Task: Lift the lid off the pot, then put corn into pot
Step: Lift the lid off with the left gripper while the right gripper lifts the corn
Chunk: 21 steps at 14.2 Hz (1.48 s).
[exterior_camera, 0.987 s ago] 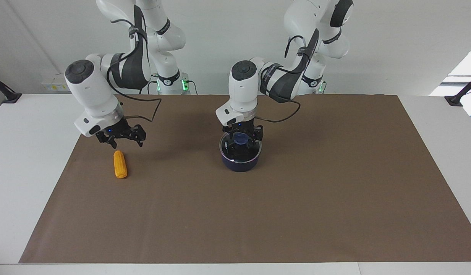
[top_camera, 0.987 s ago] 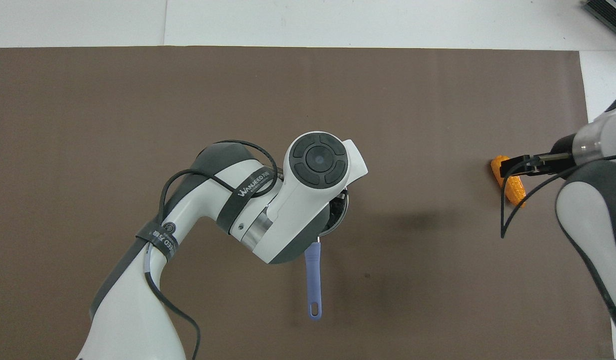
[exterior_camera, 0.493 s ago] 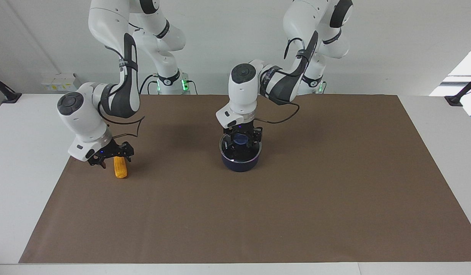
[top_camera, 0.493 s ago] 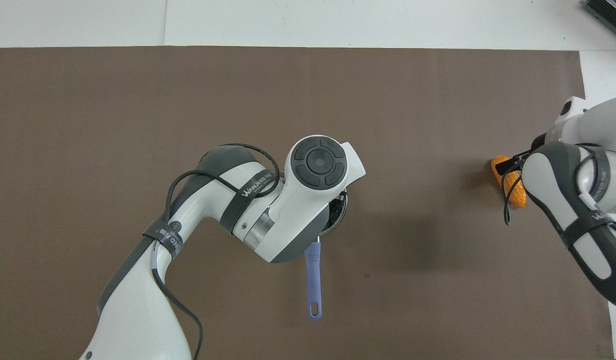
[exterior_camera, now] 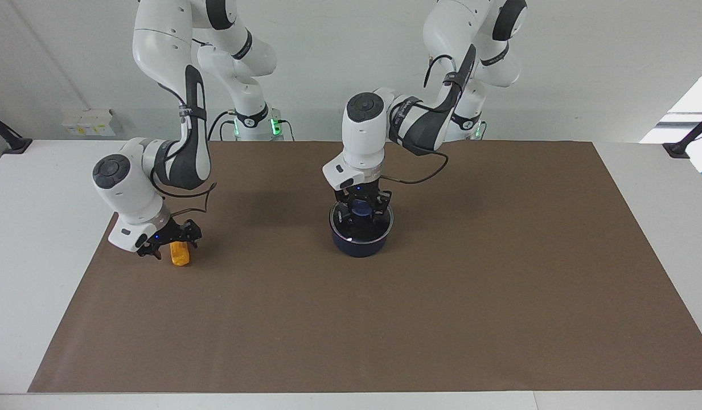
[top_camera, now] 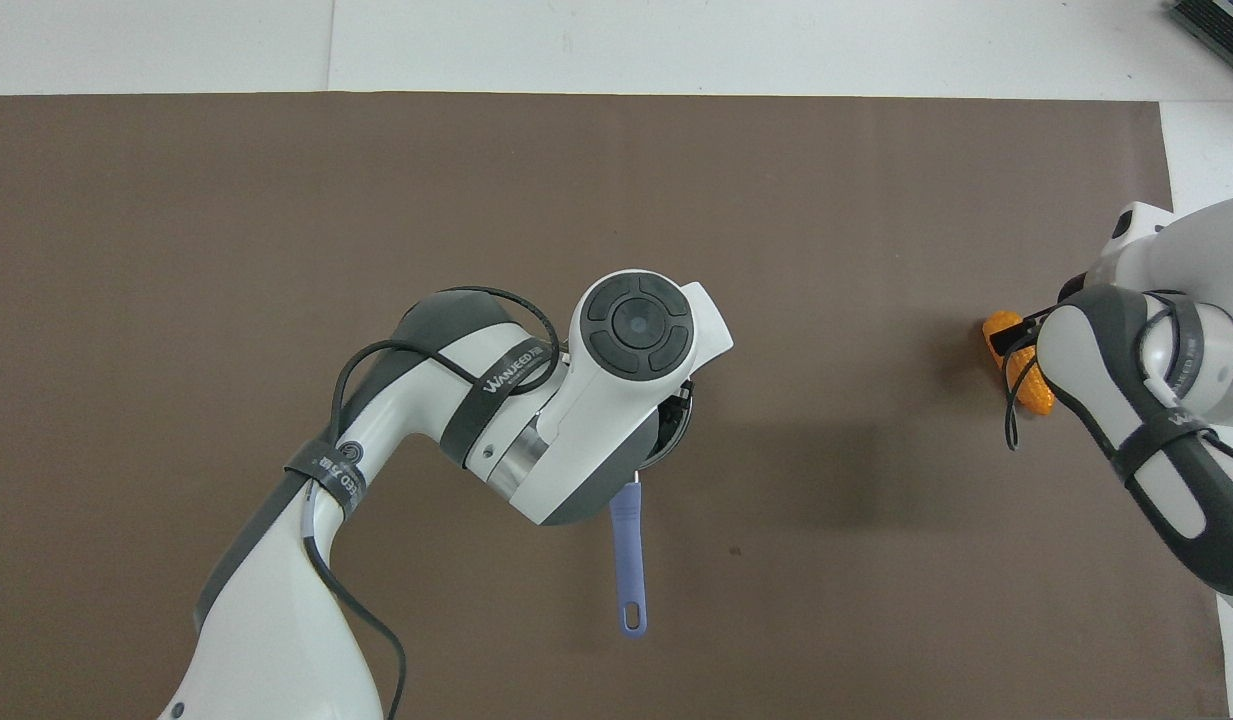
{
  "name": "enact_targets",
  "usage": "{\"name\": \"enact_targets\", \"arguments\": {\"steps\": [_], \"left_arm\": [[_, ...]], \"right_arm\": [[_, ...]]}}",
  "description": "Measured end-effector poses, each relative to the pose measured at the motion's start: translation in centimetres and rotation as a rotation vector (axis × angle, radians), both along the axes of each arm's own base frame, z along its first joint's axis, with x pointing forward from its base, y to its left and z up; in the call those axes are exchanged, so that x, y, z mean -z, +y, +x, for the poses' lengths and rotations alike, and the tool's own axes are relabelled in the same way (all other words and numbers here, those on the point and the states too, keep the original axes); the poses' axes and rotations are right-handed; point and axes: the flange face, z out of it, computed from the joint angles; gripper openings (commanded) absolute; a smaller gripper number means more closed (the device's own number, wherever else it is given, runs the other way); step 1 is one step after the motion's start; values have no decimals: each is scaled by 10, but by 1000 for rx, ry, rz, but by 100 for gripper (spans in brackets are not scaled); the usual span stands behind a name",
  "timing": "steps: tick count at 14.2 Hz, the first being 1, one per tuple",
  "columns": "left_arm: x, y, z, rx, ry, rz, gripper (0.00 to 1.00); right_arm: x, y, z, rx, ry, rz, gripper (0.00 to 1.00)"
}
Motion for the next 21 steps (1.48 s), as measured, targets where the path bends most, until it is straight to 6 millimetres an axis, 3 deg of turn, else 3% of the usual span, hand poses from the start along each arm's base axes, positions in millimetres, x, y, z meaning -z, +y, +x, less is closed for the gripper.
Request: {"name": "enact_targets", "arguments": {"steps": [3, 5, 7, 8, 10, 11, 12, 13, 17, 21], "left_arm": [[-60, 21, -1, -18, -44, -24, 0], [-101, 50, 2, -39, -66, -34, 0], [-119, 83, 13, -64, -69, -28, 0], [-120, 99, 23, -83, -67, -24, 0], [-112, 133, 45, -112, -56, -12, 0], [-107, 151, 55, -119, -49, -5, 0], [-103, 172, 65, -122, -41, 2, 0], [-98, 194, 75, -122, -32, 9, 0], [-76, 287, 100, -107, 16, 34, 0], [-41, 372, 87, -110, 65, 45, 0]], "right_arm": [[12, -7, -6, 10, 20, 2, 100], [13, -9, -6, 11, 20, 1, 99], [14, -8, -6, 10, 20, 1, 99], [15, -8, -7, 10, 21, 1, 98], [20, -8, -9, 7, 17, 1, 75], [21, -8, -10, -6, 19, 1, 52], [22, -8, -10, -21, 20, 2, 21], [23, -8, -10, -30, 19, 2, 0], [22, -8, -10, -31, 14, 1, 0], [9, -7, -1, -35, -16, -2, 0]]}}
